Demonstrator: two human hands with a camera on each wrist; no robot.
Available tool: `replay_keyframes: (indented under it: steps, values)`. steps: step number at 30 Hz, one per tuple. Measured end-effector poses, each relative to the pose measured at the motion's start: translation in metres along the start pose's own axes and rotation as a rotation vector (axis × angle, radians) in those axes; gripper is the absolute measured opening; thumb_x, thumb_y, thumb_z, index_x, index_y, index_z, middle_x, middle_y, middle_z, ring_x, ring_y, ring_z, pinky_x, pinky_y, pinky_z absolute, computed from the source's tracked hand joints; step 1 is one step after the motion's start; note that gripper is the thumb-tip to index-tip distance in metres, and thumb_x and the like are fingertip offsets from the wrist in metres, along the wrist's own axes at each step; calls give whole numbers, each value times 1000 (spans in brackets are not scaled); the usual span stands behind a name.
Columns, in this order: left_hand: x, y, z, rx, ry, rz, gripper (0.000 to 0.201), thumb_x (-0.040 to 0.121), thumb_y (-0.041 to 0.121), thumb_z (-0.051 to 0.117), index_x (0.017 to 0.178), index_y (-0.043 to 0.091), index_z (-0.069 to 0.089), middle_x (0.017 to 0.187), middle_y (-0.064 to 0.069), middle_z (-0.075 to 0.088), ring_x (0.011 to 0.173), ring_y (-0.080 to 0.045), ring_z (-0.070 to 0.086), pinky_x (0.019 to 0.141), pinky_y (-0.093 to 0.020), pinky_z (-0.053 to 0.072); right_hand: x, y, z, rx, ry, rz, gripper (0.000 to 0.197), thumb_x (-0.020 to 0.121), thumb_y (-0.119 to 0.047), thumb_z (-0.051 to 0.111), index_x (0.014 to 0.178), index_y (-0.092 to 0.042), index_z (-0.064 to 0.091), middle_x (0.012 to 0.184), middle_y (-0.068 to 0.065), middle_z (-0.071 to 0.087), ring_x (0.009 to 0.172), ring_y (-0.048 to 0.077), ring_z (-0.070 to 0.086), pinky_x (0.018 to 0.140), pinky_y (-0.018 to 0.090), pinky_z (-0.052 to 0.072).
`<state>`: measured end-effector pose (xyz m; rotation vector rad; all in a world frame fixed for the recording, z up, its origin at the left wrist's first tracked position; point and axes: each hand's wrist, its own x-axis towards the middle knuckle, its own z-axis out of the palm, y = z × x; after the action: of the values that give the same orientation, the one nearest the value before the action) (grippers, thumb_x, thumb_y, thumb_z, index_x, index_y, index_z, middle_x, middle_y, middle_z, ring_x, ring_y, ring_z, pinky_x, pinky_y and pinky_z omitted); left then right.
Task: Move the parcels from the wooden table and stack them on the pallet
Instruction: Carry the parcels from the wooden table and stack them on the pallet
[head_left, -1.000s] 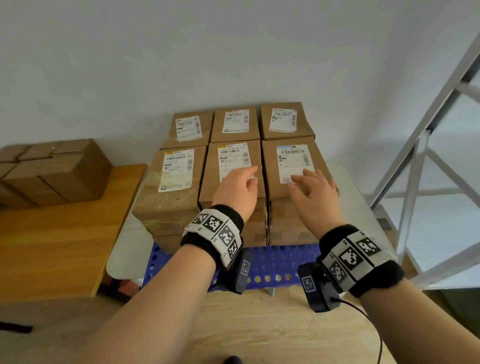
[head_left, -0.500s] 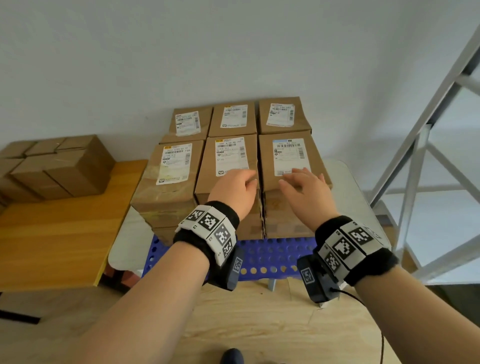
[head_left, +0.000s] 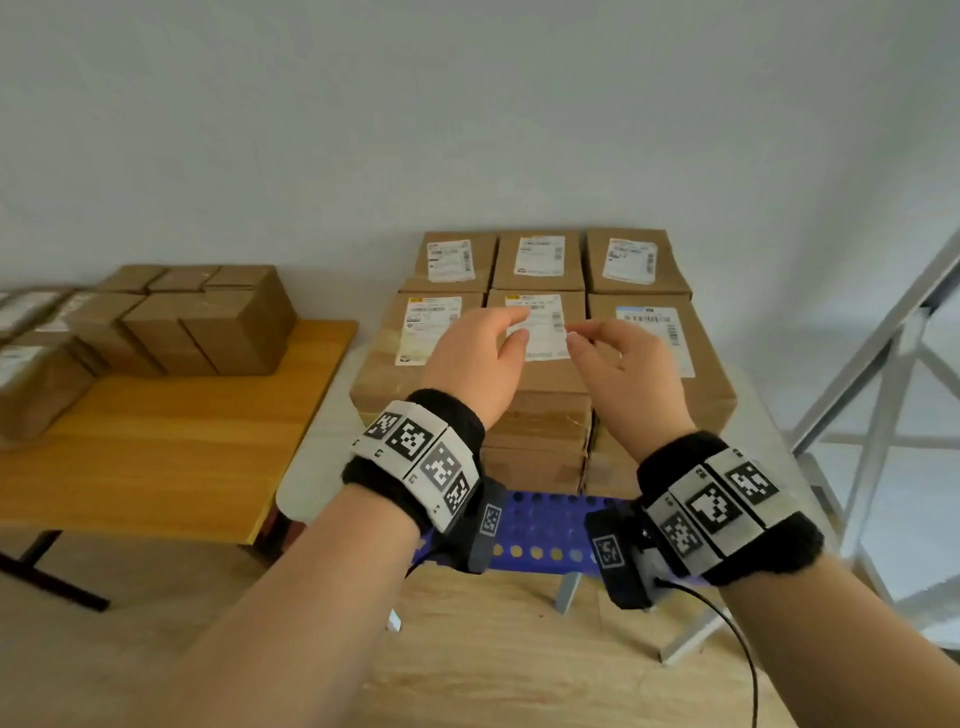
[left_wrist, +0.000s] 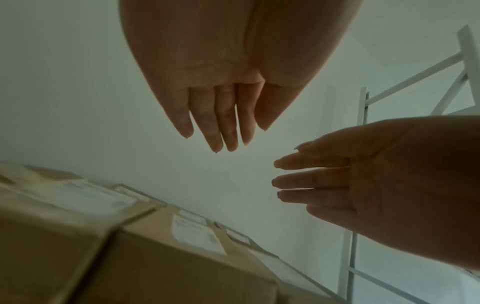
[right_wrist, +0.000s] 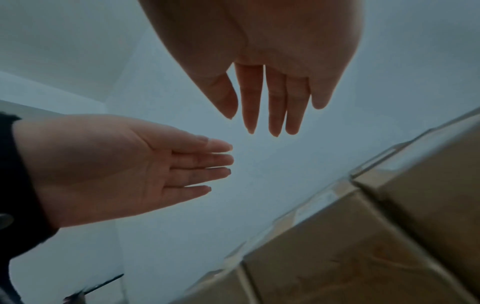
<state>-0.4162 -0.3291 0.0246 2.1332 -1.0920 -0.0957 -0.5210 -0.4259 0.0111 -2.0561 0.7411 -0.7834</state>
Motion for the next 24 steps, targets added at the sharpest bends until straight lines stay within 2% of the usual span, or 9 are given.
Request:
replay_keyframes:
  steps: [4,6,11,15,19,21,22,24]
  values:
    - [-19,-37,-54,-18,77,-28,36,98,24,40,133,22,50,136,5,51,126,-10,45,101,-20,32,-4,-45,45,30,-19,-65,23,94,-25,52,112,-18,65,112,-7,62,109,6,51,89,19,34]
    - [-33,-63,-87,-8,106,-49,35,99,24,40,133,21,50,134,4,53,123,-10,47,98,-20,34,-11,-72,75,54,-28,-93,22,94,-24,53,111,-17,65,107,-8,61,105,5,51,87,19,34]
    - [-78,-141,-181,54,213,-101,35,98,24,41,132,21,50,133,4,54,122,-9,47,96,-17,32,-36,-143,178,142,-79,-134,21,93,-23,54,109,-16,66,108,0,65,105,13,56,85,22,39]
    - [-115,-204,-245,80,296,-168,36,98,24,40,132,21,51,133,6,54,122,-8,48,99,-20,35,-58,-194,254,182,-172,-182,23,94,-23,52,114,-16,64,110,-4,61,104,7,53,84,20,36]
    - [-142,-250,-284,89,335,-252,35,98,24,41,132,22,51,132,7,54,120,-5,48,94,-15,34,-73,-226,308,181,-265,-201,23,95,-25,51,113,-21,64,103,-12,57,100,4,51,84,22,39]
    - [-154,-280,-305,91,361,-296,35,98,24,41,131,22,51,132,7,54,119,-5,48,92,-13,33,-77,-243,343,180,-314,-214,22,94,-26,51,111,-23,65,101,-14,57,99,3,51,80,18,40]
    - [-158,-294,-313,83,379,-316,34,98,24,41,131,22,51,132,7,53,120,-5,48,93,-14,33,-79,-250,359,178,-339,-218,22,95,-26,51,111,-22,65,102,-13,58,100,3,51,79,16,39]
    - [-162,-320,-326,57,405,-363,34,98,24,42,131,22,52,132,7,54,119,-6,49,96,-17,36,-78,-258,388,182,-395,-225,22,95,-26,51,112,-21,64,107,-9,62,104,5,53,83,19,40]
